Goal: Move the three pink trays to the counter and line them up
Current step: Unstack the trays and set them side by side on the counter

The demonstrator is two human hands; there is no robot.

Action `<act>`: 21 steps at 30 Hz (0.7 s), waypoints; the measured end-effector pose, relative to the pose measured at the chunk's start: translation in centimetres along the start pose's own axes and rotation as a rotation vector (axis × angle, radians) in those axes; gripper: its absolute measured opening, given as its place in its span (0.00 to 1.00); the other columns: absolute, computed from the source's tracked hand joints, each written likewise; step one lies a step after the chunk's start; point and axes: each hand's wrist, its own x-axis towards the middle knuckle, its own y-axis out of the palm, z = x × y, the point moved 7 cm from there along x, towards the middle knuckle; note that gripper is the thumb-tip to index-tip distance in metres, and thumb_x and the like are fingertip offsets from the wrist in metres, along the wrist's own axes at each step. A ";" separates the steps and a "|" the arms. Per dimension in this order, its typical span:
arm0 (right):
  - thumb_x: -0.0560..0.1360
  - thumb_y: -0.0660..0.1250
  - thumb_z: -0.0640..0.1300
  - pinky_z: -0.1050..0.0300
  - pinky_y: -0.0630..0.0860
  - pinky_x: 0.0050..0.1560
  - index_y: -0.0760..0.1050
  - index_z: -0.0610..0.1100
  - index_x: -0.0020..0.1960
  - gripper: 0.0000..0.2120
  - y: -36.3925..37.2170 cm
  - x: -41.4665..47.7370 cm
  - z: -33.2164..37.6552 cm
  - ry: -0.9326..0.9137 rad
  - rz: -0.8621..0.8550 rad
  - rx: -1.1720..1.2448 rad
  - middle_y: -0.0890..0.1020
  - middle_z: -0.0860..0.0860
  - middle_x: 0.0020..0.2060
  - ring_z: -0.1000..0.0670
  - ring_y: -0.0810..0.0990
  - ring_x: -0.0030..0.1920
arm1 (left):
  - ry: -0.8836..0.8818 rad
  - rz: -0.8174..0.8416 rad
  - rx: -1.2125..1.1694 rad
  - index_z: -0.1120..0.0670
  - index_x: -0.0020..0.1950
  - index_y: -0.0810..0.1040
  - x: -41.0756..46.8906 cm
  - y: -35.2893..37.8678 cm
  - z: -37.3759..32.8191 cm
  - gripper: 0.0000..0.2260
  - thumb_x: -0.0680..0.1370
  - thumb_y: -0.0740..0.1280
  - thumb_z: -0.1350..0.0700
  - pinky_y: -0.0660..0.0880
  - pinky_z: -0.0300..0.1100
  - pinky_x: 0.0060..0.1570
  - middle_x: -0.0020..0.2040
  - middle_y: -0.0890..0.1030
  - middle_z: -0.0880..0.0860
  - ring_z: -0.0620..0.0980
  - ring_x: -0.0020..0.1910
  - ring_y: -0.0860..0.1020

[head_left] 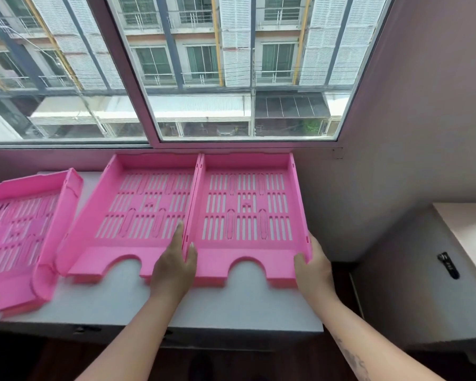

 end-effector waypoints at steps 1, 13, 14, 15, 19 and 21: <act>0.76 0.56 0.36 0.71 0.75 0.31 0.65 0.55 0.74 0.29 0.1 0.0 -0.2 0.005 -0.021 0.012 0.81 0.61 0.50 0.64 0.82 0.41 | -0.008 -0.001 -0.006 0.49 0.80 0.54 0.1 -0.1 0.0 0.27 0.82 0.59 0.51 0.68 0.34 0.18 0.35 0.80 0.47 0.43 0.23 0.72; 0.79 0.58 0.39 0.59 0.81 0.42 0.68 0.51 0.72 0.22 0.1 -0.2 -0.6 -0.037 -0.104 0.052 0.82 0.49 0.57 0.51 0.83 0.51 | 0.012 0.006 0.003 0.48 0.80 0.52 0.1 0.1 0.1 0.29 0.82 0.60 0.51 0.74 0.34 0.23 0.50 0.84 0.55 0.40 0.28 0.75; 0.79 0.59 0.40 0.52 0.82 0.52 0.65 0.52 0.74 0.24 0.0 -0.5 -0.4 -0.034 -0.098 0.061 0.79 0.49 0.63 0.48 0.81 0.58 | 0.022 0.021 -0.007 0.48 0.80 0.51 0.0 -0.1 0.0 0.31 0.81 0.62 0.50 0.77 0.34 0.32 0.62 0.81 0.56 0.43 0.37 0.81; 0.79 0.60 0.42 0.47 0.77 0.63 0.62 0.52 0.76 0.26 -0.2 -0.8 -0.1 -0.047 -0.119 0.034 0.75 0.49 0.69 0.46 0.75 0.67 | 0.039 0.032 -0.015 0.48 0.80 0.51 0.0 -0.3 -0.1 0.32 0.80 0.63 0.49 0.79 0.38 0.43 0.71 0.75 0.56 0.48 0.51 0.83; 0.75 0.60 0.47 0.44 0.42 0.77 0.65 0.42 0.74 0.28 -0.5 -2.3 5.0 -0.419 -0.335 -0.369 0.67 0.48 0.74 0.47 0.53 0.78 | 0.162 -0.008 0.094 0.49 0.79 0.57 -0.1 -2.5 -0.5 0.32 0.78 0.61 0.39 0.77 0.47 0.55 0.75 0.70 0.52 0.53 0.70 0.73; 0.74 0.58 0.48 0.44 0.41 0.76 0.68 0.39 0.72 0.28 1.6 -3.0 8.0 -0.569 -0.318 -0.448 0.72 0.43 0.71 0.42 0.58 0.77 | 0.240 -0.046 0.187 0.52 0.77 0.60 -0.1 -4.2 -0.4 0.32 0.77 0.58 0.37 0.77 0.49 0.55 0.73 0.72 0.54 0.53 0.69 0.74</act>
